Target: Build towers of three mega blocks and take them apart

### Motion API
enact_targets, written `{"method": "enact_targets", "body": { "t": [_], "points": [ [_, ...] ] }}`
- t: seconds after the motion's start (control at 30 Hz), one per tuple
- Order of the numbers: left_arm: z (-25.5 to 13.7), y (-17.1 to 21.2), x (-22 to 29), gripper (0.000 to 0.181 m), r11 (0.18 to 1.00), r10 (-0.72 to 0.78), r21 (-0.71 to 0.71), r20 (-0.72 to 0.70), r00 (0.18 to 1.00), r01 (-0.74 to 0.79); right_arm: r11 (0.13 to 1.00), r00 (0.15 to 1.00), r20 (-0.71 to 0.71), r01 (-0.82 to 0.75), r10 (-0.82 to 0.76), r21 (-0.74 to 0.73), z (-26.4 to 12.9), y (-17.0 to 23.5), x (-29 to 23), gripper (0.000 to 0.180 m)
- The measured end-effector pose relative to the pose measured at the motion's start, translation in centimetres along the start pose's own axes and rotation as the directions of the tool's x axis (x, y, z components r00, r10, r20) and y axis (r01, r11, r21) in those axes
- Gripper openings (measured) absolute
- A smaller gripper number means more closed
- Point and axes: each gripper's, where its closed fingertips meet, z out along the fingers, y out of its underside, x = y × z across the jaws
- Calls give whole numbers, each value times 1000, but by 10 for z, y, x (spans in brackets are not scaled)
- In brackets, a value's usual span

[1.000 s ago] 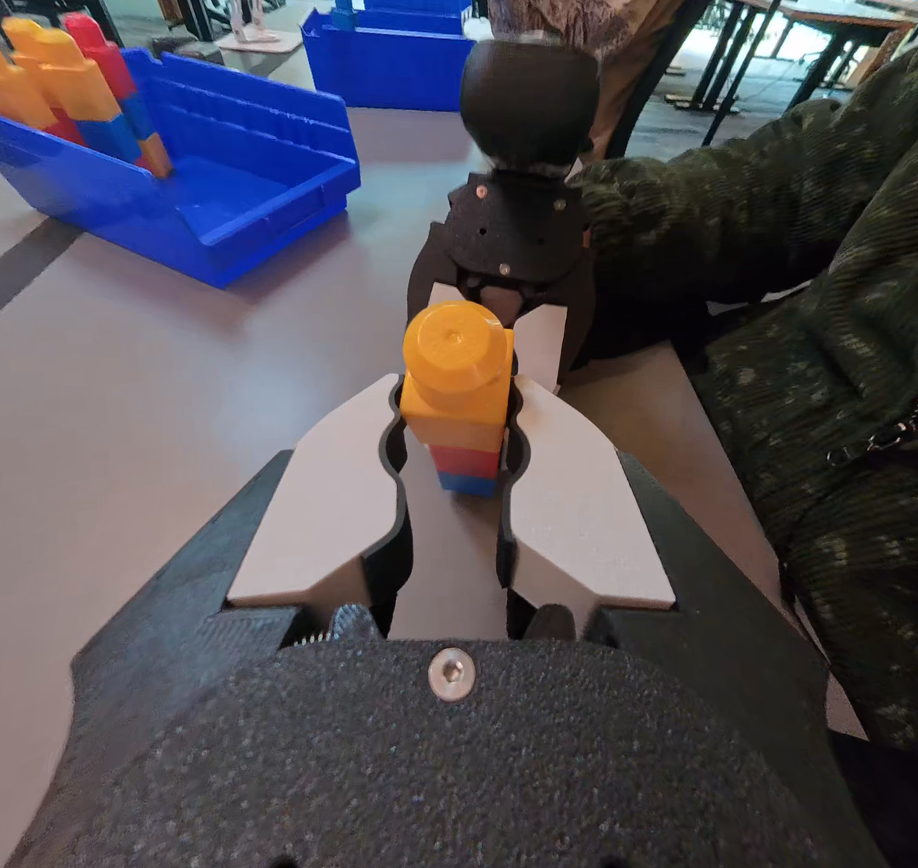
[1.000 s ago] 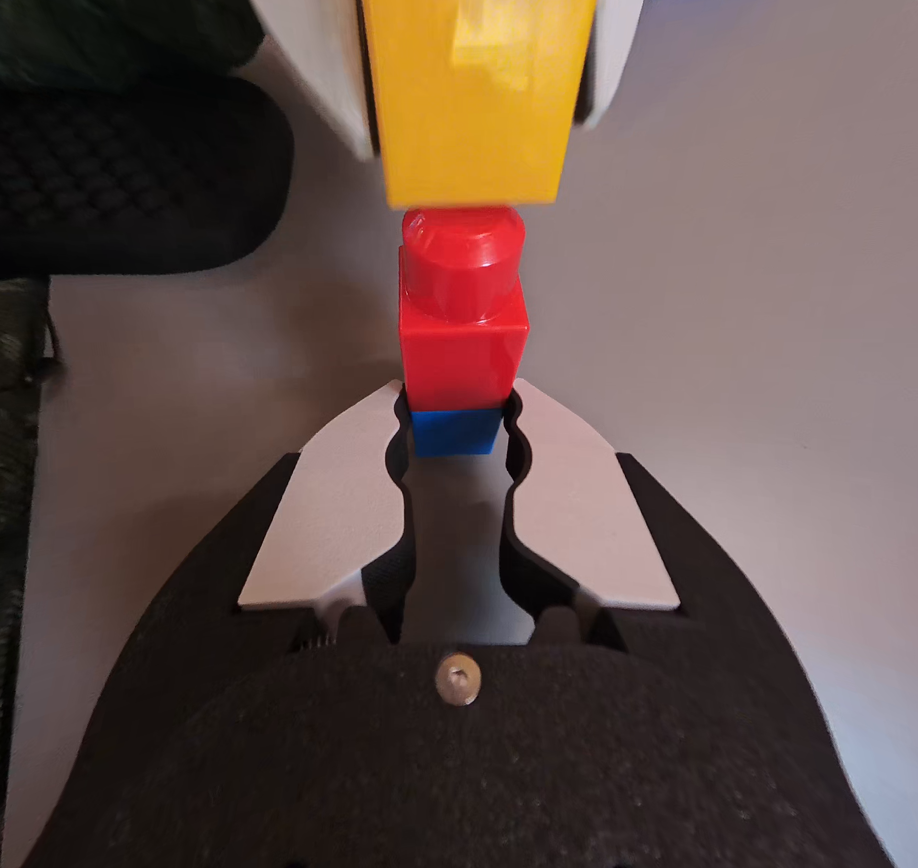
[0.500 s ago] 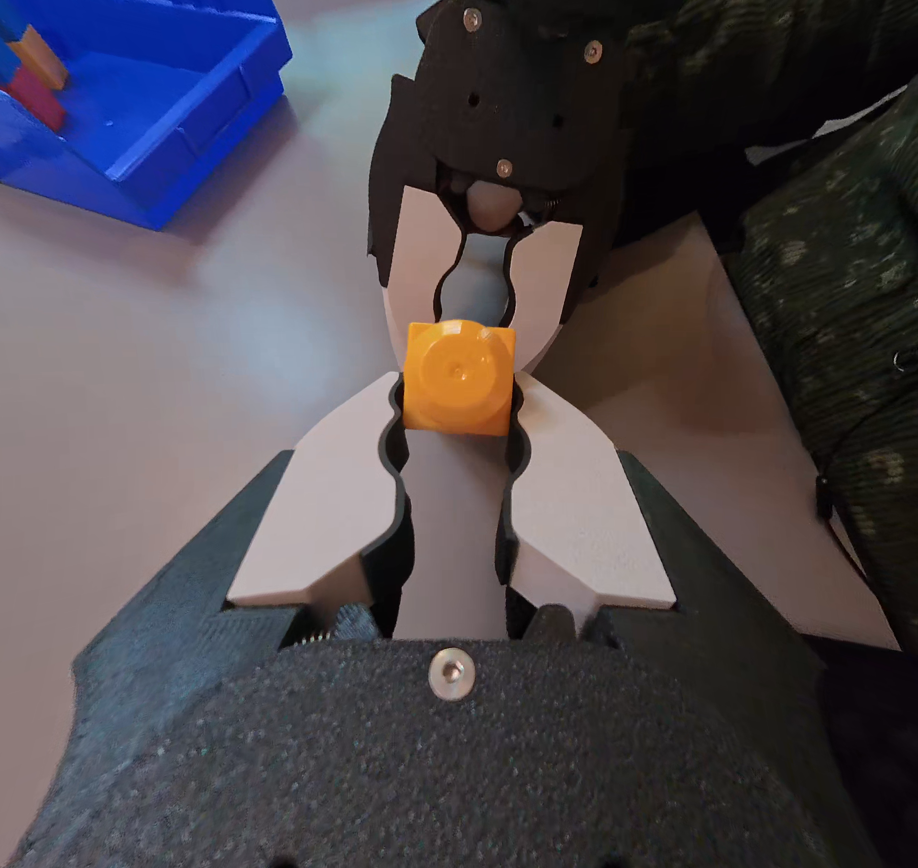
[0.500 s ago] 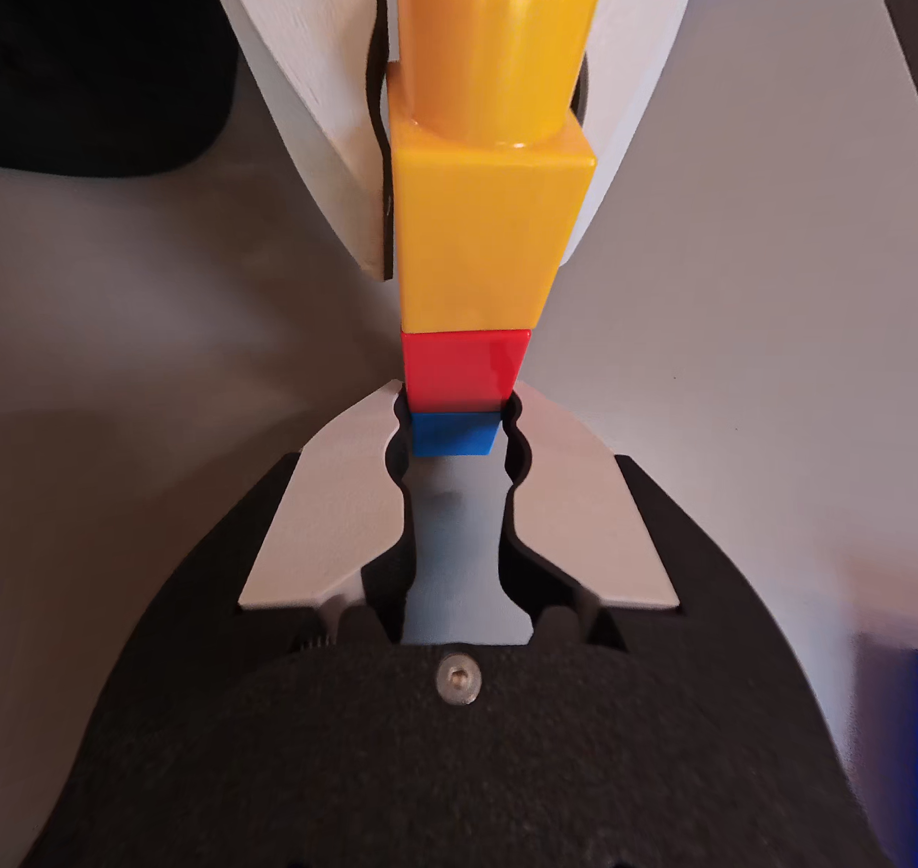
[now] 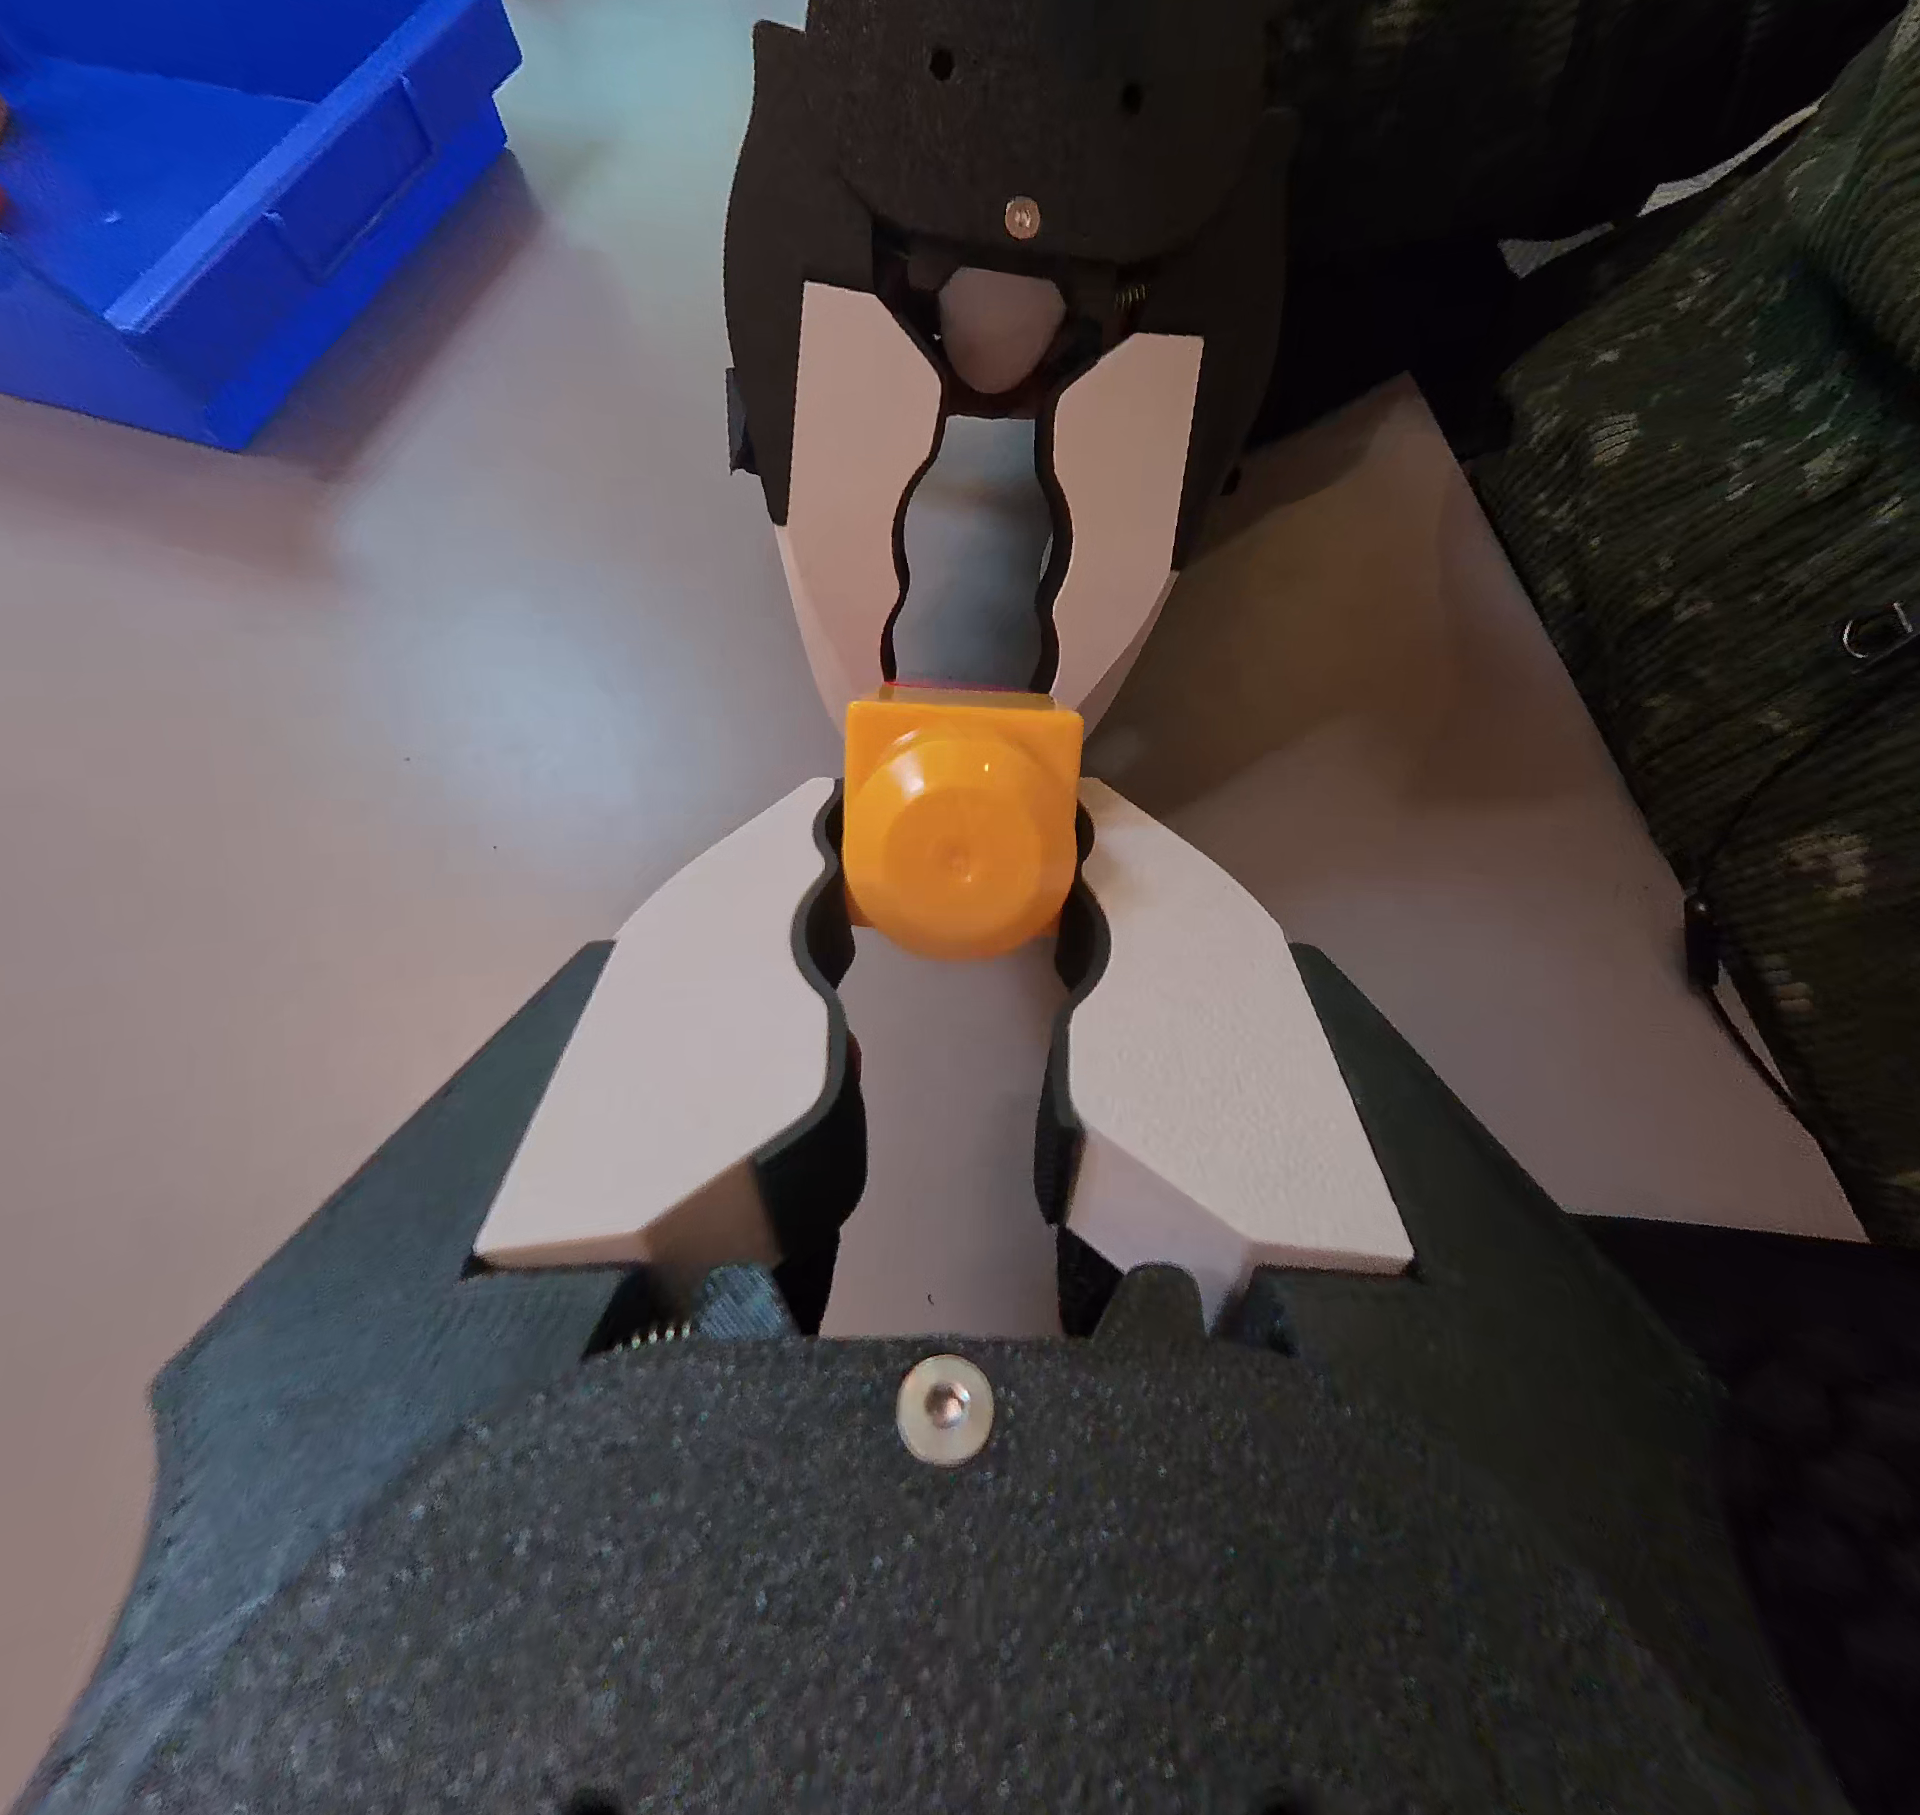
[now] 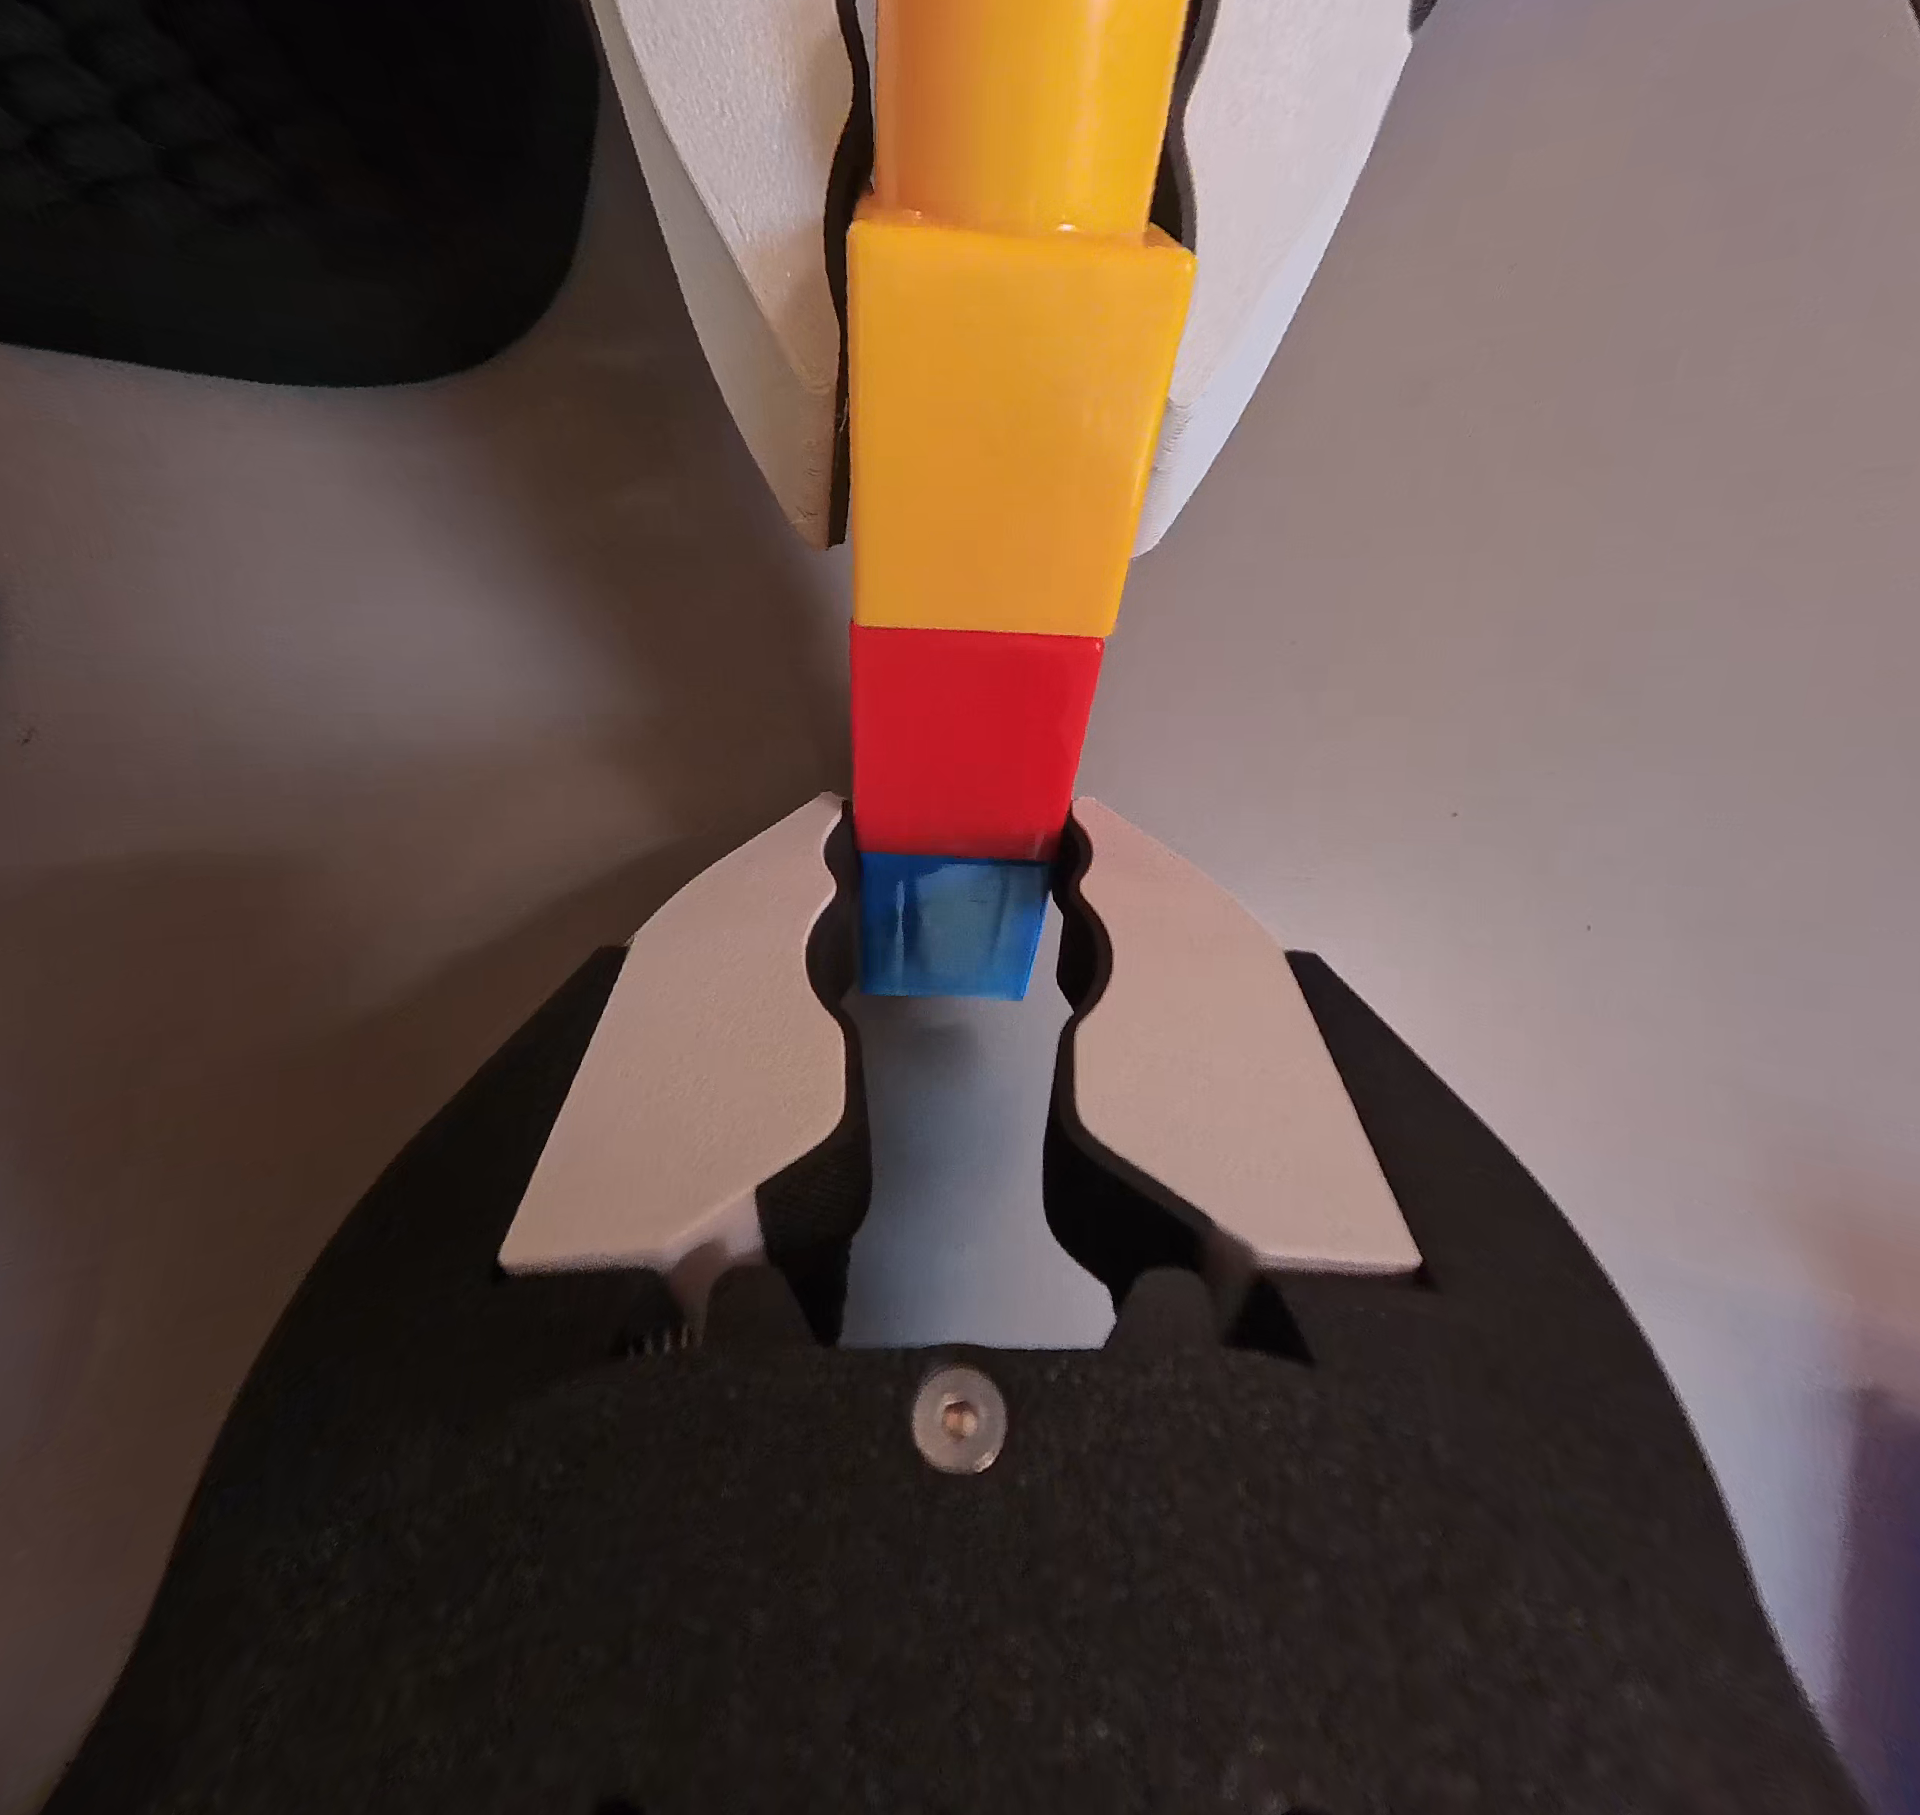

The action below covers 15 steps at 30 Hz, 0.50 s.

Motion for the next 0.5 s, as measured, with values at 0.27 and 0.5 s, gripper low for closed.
{"method": "enact_targets", "body": {
  "t": [0.27,0.5],
  "points": [
    [2,5,3,38,1000,17,-13,-17,1000,-17,1000,1000,25,9,-9,4,-2,1,-4,36],
    [6,15,2,37,998,36,-44,-2,999,-36,1000,999,34,8,-8,-7,-3,4,-5,36]
  ]
}}
